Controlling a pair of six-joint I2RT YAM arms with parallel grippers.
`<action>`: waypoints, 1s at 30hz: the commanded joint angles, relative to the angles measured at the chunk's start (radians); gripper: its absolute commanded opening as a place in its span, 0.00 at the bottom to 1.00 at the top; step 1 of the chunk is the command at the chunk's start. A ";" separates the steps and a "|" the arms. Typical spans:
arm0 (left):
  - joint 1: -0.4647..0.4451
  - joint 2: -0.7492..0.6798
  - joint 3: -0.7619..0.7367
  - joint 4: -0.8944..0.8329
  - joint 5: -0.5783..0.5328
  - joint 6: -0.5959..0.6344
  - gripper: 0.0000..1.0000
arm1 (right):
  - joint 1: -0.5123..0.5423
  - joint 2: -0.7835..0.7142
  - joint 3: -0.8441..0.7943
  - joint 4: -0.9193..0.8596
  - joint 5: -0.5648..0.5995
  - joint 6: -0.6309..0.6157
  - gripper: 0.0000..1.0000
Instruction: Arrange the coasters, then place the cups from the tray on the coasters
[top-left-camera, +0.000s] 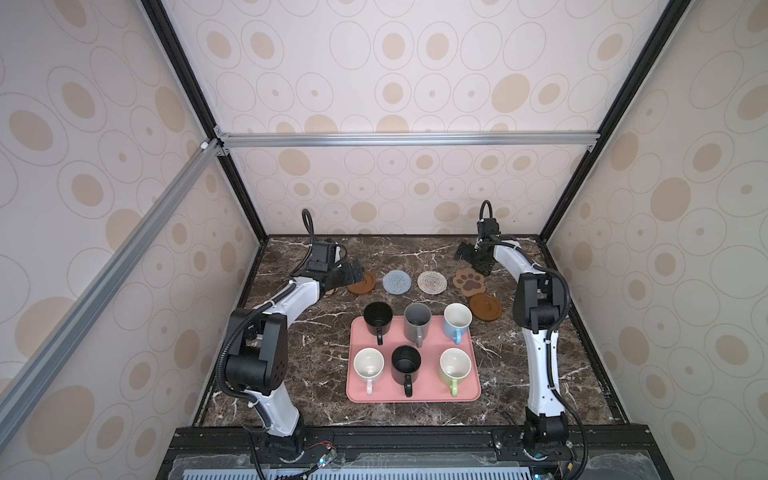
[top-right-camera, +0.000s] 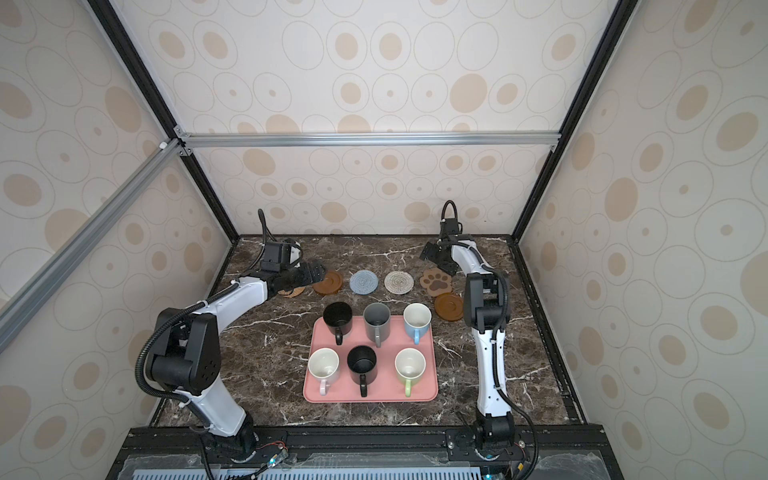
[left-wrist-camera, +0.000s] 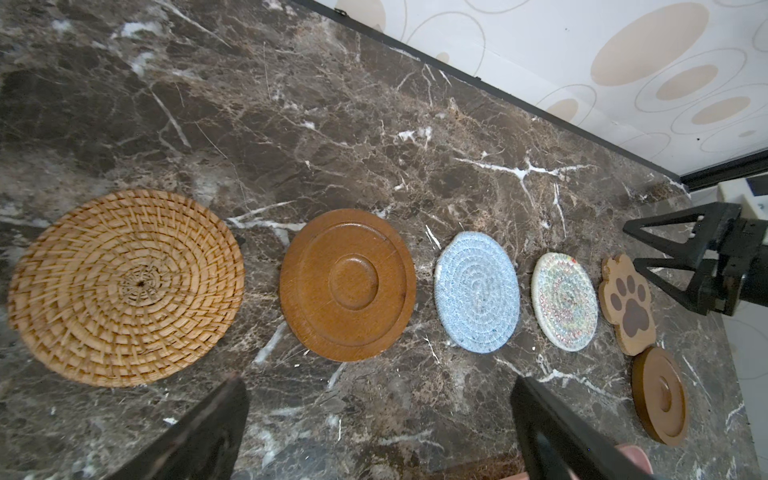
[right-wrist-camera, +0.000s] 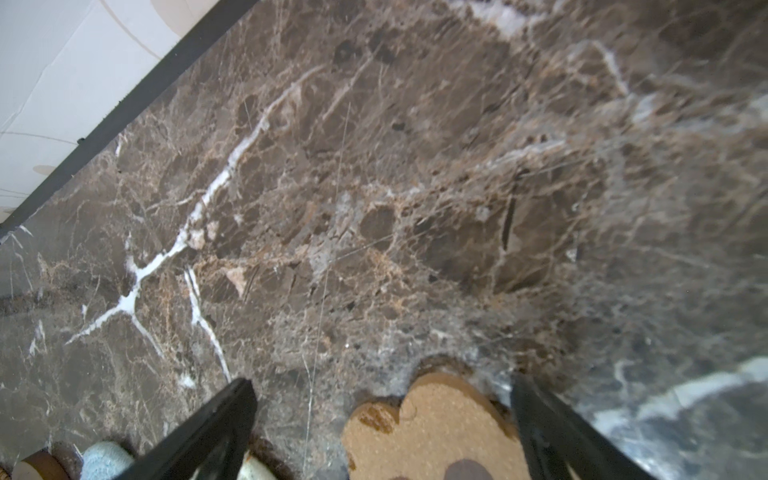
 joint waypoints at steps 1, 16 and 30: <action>0.004 -0.042 0.000 0.017 -0.004 -0.013 1.00 | 0.002 -0.030 -0.011 -0.062 0.012 -0.007 1.00; 0.004 -0.047 -0.006 0.015 -0.001 -0.005 1.00 | -0.001 -0.291 -0.195 -0.112 0.054 -0.023 1.00; 0.004 -0.009 0.041 0.007 0.009 0.011 1.00 | 0.001 -0.493 -0.704 0.052 -0.085 0.135 1.00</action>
